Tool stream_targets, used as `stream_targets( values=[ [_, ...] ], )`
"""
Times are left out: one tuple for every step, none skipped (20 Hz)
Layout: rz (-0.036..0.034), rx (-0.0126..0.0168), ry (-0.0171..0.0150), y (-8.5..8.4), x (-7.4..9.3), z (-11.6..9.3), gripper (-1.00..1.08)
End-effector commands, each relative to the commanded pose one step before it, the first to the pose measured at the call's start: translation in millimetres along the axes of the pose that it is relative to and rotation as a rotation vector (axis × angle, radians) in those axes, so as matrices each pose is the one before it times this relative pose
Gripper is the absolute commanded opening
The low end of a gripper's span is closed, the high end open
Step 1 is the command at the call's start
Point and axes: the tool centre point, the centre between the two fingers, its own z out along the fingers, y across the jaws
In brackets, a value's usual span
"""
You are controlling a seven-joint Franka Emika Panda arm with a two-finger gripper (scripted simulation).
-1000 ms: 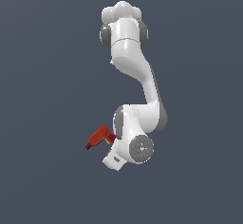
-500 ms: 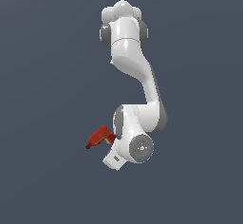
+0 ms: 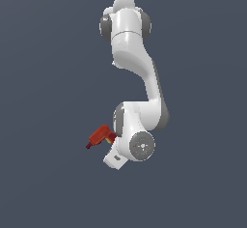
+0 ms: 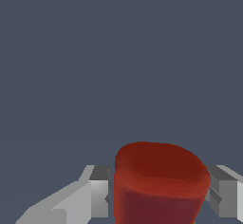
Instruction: Pick up the object and move it to a goal position.
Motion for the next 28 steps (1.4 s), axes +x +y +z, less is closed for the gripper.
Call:
stream_targets(
  values=[
    [0.00166, -0.00393, 0.00250, -2.12, -7.33, -7.34, -1.00],
    [0.00000, 0.00000, 0.00000, -1.48, -3.28, -2.16, -1.00],
    [0.00000, 0.00000, 0.00000, -1.63, -3.62, -2.40, -1.00],
    [0.00000, 0.00000, 0.00000, -1.73, -3.85, -2.55, -1.00],
    [0.00000, 0.00000, 0.00000, -1.81, -4.05, -2.69, -1.00],
    [0.00000, 0.00000, 0.00000, -1.90, -4.25, -2.84, -1.00],
    [0.00000, 0.00000, 0.00000, -1.99, -4.46, -2.99, -1.00],
    [0.00000, 0.00000, 0.00000, -2.08, -4.68, -3.14, -1.00],
    [0.00000, 0.00000, 0.00000, -2.18, -4.91, -3.30, -1.00],
    [0.00000, 0.00000, 0.00000, -2.28, -5.15, -3.47, -1.00],
    [-0.00005, -0.00058, -0.00038, -2.58, -5.25, -3.85, -1.00],
    [0.00000, 0.00000, 0.00000, -2.49, -5.66, -3.84, -1.00],
    [0.00000, 0.00000, 0.00000, -2.61, -5.94, -4.04, -1.00],
    [0.00000, 0.00000, 0.00000, -2.73, -6.23, -4.25, -1.00],
    [0.00000, 0.00000, 0.00000, -2.87, -6.55, -4.48, -1.00],
    [0.00000, 0.00000, 0.00000, -2.96, -6.79, -4.65, -1.00],
    [0.00000, 0.00000, 0.00000, -3.02, -6.93, -4.77, -1.00],
    [0.00000, 0.00000, 0.00000, -3.07, -7.07, -4.88, -1.00],
    [0.00000, 0.00000, 0.00000, -3.12, -7.20, -4.99, -1.00],
    [0.00000, 0.00000, 0.00000, -3.18, -7.34, -5.10, -1.00],
    [0.00000, 0.00000, 0.00000, -3.22, -7.47, -5.21, -1.00],
    [0.00000, 0.00000, 0.00000, -3.26, -7.59, -5.32, -1.00],
    [0.00000, 0.00000, 0.00000, -3.24, -7.56, -5.33, -1.00],
    [0.00000, 0.00000, 0.00000, -3.19, -7.47, -5.29, -1.00],
    [0.00000, 0.00000, 0.00000, -3.13, -7.34, -5.22, -1.00],
    [0.00000, 0.00000, 0.00000, -3.05, -7.17, -5.11, -1.00],
    [0.00000, 0.00000, 0.00000, -2.96, -6.98, -5.00, -1.00],
    [0.00000, 0.00000, 0.00000, -2.86, -6.79, -4.90, -1.00]
  ],
)
